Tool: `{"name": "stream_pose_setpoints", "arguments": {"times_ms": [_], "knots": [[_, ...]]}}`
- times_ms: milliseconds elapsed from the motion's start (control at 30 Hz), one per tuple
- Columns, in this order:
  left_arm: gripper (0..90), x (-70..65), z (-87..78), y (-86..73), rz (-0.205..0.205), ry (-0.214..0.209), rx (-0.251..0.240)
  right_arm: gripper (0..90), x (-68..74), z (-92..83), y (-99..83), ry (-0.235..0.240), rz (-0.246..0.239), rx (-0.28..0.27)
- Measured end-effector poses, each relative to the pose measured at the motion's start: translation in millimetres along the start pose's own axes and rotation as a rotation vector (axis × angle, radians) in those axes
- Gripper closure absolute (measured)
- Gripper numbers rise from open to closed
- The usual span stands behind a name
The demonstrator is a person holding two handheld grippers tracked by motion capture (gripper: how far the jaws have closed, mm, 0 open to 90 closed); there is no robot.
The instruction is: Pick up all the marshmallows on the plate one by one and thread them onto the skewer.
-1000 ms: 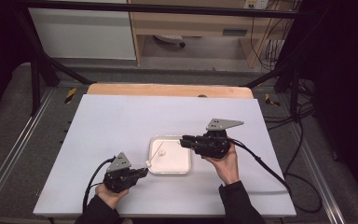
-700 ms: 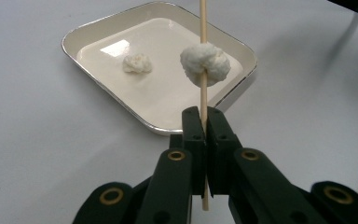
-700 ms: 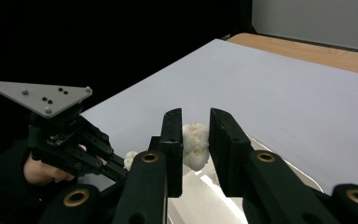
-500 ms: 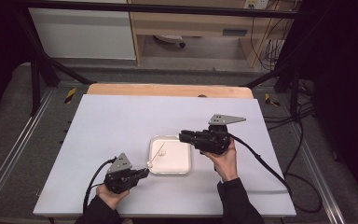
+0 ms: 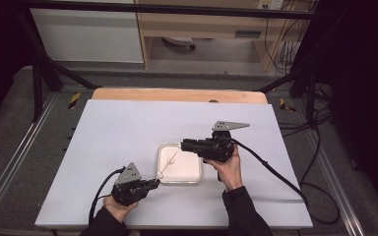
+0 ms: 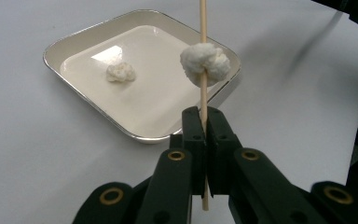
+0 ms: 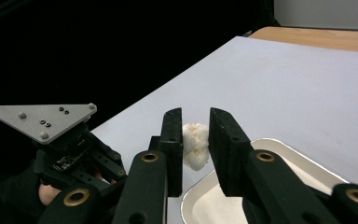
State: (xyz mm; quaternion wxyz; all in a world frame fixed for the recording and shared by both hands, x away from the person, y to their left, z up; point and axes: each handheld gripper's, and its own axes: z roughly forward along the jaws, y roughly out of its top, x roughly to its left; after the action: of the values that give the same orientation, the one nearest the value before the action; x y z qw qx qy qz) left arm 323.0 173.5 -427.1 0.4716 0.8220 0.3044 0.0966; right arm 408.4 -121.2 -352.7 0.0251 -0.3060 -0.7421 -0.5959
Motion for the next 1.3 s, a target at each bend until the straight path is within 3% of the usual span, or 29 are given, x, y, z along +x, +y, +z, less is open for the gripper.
{"name": "stream_pose_setpoints", "arguments": {"times_ms": [300, 667, 967, 1300], "knots": [[88.0, -2.0, 0.1, 0.5, 0.010, -0.005, -0.003, 75.9, -1.2, 6.5, -3.8, 0.031, 0.022, 0.013], [88.1, -2.8, 0.4, 0.0, 0.012, -0.008, -0.004, 75.6, -1.7, 10.2, -7.7, 0.036, 0.028, 0.037], [88.4, -2.8, -1.9, 0.1, 0.001, -0.005, -0.033, 74.6, -0.5, 12.5, -10.5, 0.043, 0.044, 0.026], [88.5, -3.2, -4.1, -0.5, -0.030, 0.004, -0.075, 77.2, 4.5, 19.0, -17.6, 0.055, 0.066, -0.022]]}}
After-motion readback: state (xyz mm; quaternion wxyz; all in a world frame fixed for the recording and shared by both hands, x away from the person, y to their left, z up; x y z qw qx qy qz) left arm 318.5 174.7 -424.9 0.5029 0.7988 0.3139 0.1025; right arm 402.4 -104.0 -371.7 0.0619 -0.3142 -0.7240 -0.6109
